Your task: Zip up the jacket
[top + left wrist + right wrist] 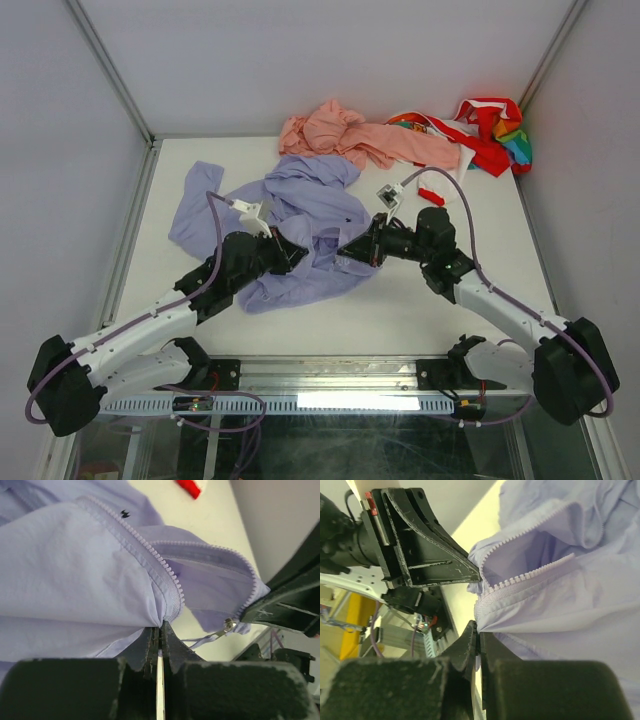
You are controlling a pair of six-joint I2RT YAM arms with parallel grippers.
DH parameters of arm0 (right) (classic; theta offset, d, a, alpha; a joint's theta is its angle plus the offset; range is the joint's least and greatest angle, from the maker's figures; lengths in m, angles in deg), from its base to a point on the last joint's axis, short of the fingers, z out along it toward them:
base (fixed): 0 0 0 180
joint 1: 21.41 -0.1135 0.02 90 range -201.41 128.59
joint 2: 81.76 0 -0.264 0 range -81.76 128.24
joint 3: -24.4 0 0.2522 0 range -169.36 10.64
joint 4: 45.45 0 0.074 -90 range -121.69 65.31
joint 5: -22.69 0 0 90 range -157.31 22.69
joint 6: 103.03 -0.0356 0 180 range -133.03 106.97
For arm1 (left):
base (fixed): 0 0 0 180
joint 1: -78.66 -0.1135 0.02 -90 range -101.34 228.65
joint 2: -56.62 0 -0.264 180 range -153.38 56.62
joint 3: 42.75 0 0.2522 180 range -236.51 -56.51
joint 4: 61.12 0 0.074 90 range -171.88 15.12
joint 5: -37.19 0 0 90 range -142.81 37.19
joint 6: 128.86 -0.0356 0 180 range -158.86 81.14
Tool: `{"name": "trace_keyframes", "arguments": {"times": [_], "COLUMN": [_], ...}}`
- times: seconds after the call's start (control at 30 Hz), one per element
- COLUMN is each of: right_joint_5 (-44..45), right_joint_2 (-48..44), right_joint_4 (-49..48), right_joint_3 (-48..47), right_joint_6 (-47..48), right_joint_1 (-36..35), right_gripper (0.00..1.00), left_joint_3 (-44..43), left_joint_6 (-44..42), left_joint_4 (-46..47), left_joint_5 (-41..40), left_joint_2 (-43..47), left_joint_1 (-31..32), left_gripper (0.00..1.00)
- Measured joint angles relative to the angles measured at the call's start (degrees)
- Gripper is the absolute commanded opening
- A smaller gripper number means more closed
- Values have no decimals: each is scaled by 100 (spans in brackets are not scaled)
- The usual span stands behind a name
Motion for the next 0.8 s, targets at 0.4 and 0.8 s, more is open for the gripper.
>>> {"name": "trace_keyframes", "arguments": {"times": [0.4, 0.8], "right_joint_5": [-308, -538], "right_joint_2": [621, 717], "right_joint_4": [-2358, -3565], "right_joint_3": [348, 573], "right_joint_6": [-1224, -1311], "right_joint_1": [-273, -254], "right_gripper": [0, 0], "left_joint_3": [625, 968], "left_joint_6": [-450, -466], "left_joint_4": [1976, 2632], "left_joint_5": [317, 774], "left_joint_2": [461, 826], "left_joint_1": [0, -2], "left_gripper": [0, 0]}}
